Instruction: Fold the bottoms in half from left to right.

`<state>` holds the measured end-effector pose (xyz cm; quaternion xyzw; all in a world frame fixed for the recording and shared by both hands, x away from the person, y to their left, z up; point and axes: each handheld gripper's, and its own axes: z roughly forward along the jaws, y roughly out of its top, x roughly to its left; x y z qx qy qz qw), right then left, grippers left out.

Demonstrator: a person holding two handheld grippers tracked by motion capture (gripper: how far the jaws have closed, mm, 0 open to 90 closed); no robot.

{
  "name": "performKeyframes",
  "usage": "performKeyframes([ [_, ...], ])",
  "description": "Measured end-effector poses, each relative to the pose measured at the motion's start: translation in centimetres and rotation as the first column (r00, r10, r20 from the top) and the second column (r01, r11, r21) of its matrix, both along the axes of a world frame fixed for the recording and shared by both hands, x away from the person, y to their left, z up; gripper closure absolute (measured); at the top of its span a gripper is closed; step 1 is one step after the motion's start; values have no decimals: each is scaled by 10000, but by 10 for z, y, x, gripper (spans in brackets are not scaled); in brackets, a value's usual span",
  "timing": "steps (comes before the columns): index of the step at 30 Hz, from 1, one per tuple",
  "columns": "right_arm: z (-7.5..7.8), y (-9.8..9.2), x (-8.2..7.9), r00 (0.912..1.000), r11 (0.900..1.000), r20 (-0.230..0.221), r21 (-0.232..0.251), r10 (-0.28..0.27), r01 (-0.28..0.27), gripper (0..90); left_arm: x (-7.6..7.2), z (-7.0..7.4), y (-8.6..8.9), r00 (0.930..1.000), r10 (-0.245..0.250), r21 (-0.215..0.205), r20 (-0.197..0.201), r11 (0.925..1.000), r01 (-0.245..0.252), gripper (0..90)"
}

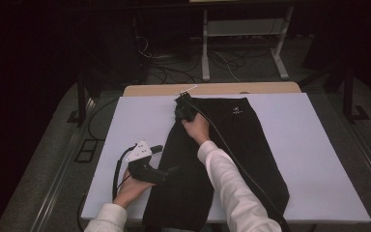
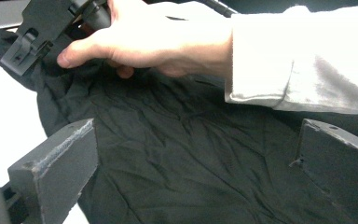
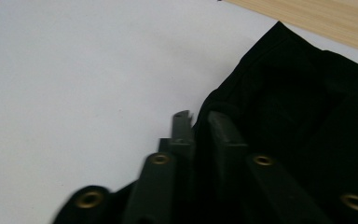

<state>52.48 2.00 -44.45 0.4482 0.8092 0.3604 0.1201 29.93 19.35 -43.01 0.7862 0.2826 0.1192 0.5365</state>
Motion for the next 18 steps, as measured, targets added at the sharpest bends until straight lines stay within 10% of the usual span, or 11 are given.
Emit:
performKeyframes([
  [18,10,-6,-7,9979,9992,626,346,183,-205,868,-3,3,4,9983,562,270,-170,9981,-557,0],
])
